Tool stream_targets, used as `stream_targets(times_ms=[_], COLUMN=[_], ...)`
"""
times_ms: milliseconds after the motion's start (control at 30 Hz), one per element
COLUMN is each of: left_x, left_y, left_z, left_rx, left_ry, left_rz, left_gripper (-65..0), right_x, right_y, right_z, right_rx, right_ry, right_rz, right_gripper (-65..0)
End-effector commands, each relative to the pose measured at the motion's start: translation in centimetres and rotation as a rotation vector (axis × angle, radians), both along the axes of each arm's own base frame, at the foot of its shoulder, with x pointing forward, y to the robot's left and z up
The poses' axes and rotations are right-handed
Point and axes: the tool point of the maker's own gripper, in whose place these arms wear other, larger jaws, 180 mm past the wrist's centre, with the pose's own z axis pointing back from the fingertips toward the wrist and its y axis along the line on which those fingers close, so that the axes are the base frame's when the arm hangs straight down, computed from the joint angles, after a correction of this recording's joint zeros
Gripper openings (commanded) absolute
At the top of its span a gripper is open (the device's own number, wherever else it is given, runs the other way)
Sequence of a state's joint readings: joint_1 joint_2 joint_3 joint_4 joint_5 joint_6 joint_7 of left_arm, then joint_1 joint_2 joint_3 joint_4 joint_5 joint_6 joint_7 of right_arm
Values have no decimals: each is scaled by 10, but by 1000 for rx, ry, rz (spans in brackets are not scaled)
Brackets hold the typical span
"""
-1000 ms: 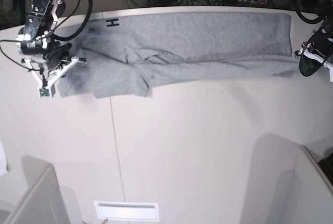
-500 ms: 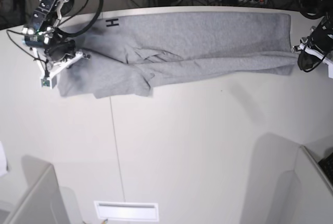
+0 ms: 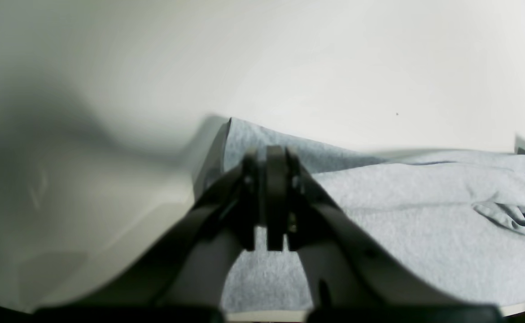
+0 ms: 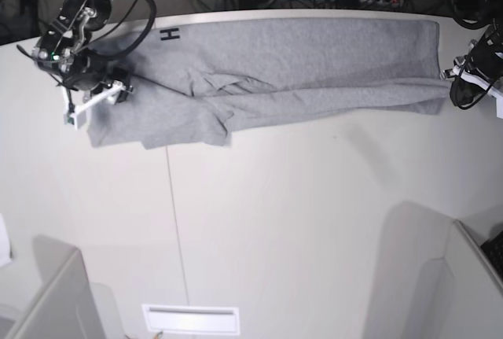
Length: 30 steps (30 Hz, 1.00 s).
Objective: Fold the T-shirt properly
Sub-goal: 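Hold both ends of the folded strip and pull them apart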
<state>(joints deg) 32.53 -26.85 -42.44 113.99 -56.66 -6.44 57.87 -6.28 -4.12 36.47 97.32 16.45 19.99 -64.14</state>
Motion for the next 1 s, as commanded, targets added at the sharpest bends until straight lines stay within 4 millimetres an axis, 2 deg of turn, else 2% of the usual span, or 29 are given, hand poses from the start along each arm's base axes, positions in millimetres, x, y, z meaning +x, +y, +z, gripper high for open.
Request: stream_targets(times_ms=[0,100,267,367,433,500,933,967], left_x=[5,5,5,5,5,5,6,6], left_y=[2,2,2,2,2,2,2,2], left_z=[10,10,10,10,10,10,10,10], left_rx=[18,18,18,18,18,18,18,18], left_ry=[-32,-31,-31,-31,-31,-31,-34,-34], left_rz=[-10,-10,-10,-10,-10,-10,-10,-10], left_gripper=[-650,-650,-650,-650,-650,-650,-650,-650], right_x=[12,14,21,24,23,22,21,22], right_y=[-3,0,-1,-10,-11,-12,-16,-16], right_z=[11,12,16,19,18,18,20,20], right_rx=[-10,-12,-17,-40,-40,-43,-46,-46], right_ry=[-51,-55,-79,-96,-93,-90,-80,-83], right_rz=[3,12,9,6,7,7,-4,-5], right_gripper=[-351,-362,-435,-462,-536,-650,-650,-608])
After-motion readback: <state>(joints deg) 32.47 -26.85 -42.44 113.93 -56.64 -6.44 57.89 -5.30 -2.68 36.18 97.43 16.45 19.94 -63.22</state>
